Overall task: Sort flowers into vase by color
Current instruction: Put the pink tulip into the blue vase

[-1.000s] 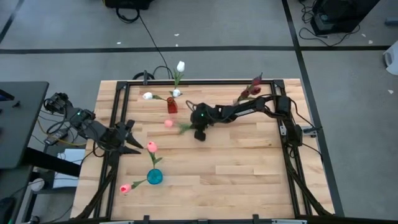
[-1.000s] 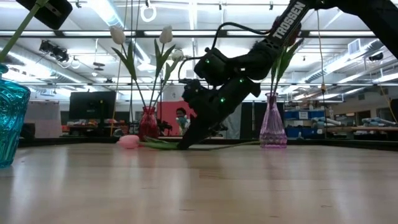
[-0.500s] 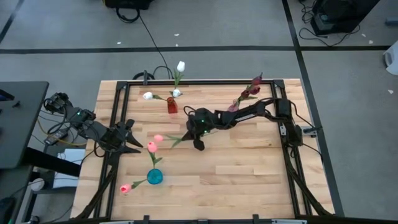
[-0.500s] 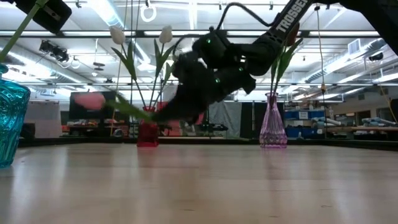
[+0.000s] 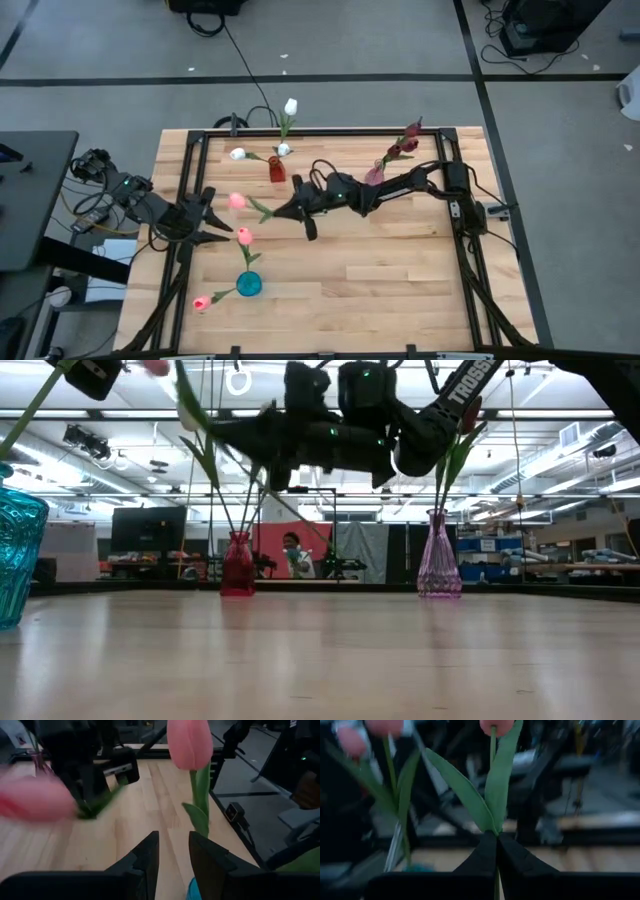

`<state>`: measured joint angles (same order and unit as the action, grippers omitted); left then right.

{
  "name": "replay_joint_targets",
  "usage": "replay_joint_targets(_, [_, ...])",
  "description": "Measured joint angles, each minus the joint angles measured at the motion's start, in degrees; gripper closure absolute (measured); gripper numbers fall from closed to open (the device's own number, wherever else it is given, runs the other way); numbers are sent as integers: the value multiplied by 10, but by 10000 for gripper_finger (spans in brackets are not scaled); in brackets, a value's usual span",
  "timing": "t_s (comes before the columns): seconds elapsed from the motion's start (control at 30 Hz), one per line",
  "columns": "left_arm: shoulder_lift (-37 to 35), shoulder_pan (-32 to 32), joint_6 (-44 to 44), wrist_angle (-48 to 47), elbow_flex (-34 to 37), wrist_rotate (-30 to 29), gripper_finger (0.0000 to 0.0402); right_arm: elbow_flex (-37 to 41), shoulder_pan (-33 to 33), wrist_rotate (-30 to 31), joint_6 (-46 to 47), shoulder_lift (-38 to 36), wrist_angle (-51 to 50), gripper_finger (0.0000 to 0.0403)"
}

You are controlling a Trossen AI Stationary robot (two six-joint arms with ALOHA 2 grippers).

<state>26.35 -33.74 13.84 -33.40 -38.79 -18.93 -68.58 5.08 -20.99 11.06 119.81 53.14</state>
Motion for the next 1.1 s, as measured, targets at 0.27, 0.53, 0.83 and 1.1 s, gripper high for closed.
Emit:
replay_joint_targets(0.27, [4, 0, -21, 35, 14, -207, 291, -1, -14, 50, -12, 0, 108, 387])
replay_joint_targets(0.53, [30, 52, -139, 152, 21, -289, 291, -49, -12, 72, -49, 0, 96, 387])
replay_joint_targets(0.83, [62, 94, -193, 275, 21, -203, 291, -113, -12, 81, -104, 0, -1, 387])
replay_joint_targets(1.1, [70, 95, -201, 278, 21, -191, 294, -113, -16, 94, -118, 0, -1, 387])
